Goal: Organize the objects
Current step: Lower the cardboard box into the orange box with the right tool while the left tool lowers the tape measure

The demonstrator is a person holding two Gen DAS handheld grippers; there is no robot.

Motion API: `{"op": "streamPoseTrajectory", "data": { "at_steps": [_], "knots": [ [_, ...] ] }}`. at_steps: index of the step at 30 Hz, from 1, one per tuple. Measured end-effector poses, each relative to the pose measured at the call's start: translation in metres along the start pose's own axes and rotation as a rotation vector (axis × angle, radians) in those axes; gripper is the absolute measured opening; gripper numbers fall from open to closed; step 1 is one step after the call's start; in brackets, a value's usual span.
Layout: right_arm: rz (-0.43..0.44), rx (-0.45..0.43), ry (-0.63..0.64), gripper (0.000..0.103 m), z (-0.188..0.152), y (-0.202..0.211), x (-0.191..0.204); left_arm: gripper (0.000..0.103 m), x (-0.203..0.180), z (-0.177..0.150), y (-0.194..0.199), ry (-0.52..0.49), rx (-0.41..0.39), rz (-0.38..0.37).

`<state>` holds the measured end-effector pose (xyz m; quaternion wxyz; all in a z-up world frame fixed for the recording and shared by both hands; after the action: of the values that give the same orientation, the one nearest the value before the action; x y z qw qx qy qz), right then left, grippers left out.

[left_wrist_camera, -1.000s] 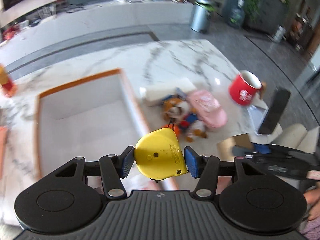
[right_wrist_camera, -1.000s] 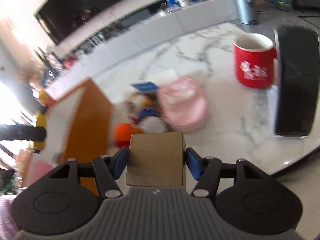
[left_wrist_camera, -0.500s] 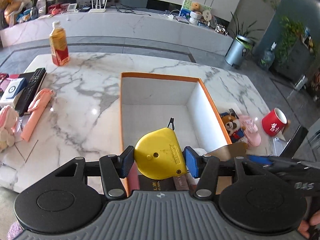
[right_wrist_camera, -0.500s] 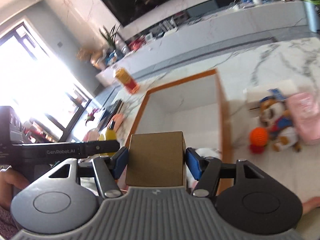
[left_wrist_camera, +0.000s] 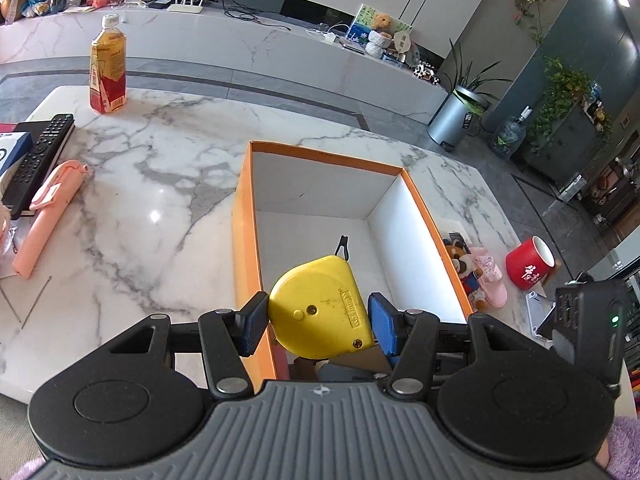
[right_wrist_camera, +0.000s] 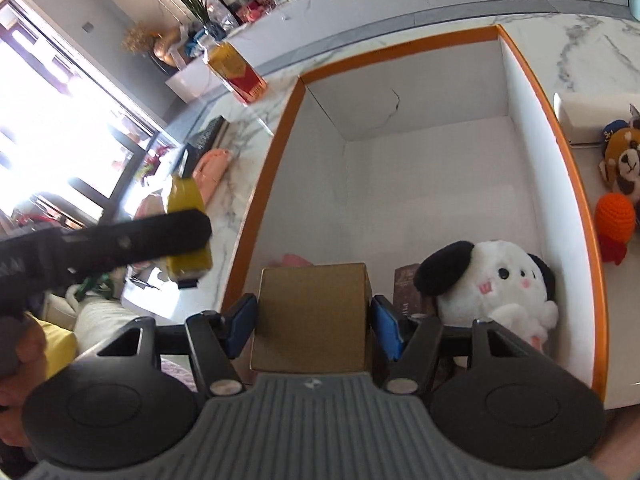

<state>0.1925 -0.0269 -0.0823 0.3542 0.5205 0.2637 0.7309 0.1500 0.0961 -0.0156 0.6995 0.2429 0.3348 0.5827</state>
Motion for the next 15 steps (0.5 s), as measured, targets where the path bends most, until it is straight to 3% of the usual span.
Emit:
{"op": "streamPoseTrajectory", "data": {
  "at_steps": [6, 12, 15],
  "knots": [
    [-0.100, 0.027, 0.005, 0.064, -0.007, -0.017, -0.004, 0.063, 0.000, 0.000, -0.006, -0.006, 0.001, -0.020],
    [-0.107, 0.046, 0.010, 0.065, -0.014, -0.025, -0.002, 0.063, -0.005, 0.001, -0.012, -0.042, 0.025, -0.018],
    [-0.061, 0.060, -0.010, 0.068, -0.012, -0.016, -0.002, 0.063, -0.008, 0.001, -0.017, -0.064, 0.041, -0.015]
  ]
}}
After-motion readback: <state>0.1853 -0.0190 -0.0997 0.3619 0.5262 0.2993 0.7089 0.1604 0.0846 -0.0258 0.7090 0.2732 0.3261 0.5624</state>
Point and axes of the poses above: each gripper's, at about its wrist camera, not at the fingertips, and y roughly against the way its jaws point, x to its left, z to its top, the point moved 6 cm from there along -y, roughly the way its jaws point, and after that the axes turned 15 degrees about -y, right-handed, at the moved point
